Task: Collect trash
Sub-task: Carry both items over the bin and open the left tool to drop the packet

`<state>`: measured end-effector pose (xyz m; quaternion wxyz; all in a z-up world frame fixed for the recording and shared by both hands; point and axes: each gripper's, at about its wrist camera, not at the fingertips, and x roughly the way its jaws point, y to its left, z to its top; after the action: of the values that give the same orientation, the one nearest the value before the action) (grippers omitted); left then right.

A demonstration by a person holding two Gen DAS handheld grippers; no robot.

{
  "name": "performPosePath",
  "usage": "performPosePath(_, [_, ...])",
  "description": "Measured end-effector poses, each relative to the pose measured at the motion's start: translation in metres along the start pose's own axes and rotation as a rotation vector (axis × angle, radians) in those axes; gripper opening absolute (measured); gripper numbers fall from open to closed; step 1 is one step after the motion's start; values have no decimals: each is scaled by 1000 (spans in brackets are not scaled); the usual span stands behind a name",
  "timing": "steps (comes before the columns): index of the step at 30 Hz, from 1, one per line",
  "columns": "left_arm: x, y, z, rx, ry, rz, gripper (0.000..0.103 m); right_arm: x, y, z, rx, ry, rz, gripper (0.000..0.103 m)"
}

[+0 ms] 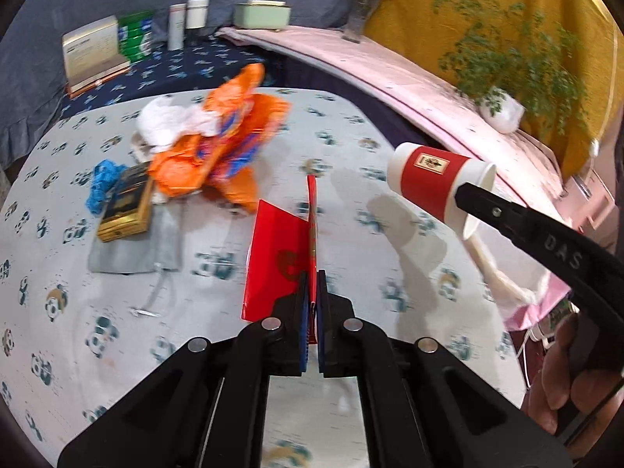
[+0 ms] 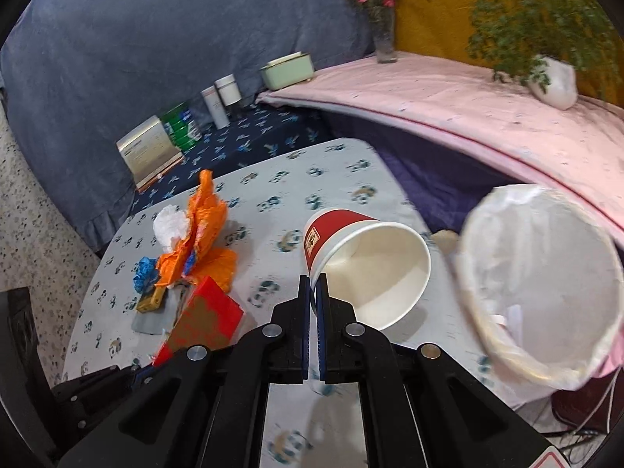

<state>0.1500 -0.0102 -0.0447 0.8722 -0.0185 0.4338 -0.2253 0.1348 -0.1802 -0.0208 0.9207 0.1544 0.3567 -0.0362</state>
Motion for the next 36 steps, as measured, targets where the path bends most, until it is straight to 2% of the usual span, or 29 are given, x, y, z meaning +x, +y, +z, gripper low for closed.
performPosePath(9, [-9, -65, -6, 92, -2, -62, 2, -59, -54, -14, 76, -62, -58, 3])
performPosePath(17, [-6, -122, -8, 182, 0, -99, 2, -94, -98, -25, 136, -102, -108, 3])
performPosePath(36, [29, -226, 1, 352, 35, -192, 3, -129, -175, -34, 247, -159, -195, 3])
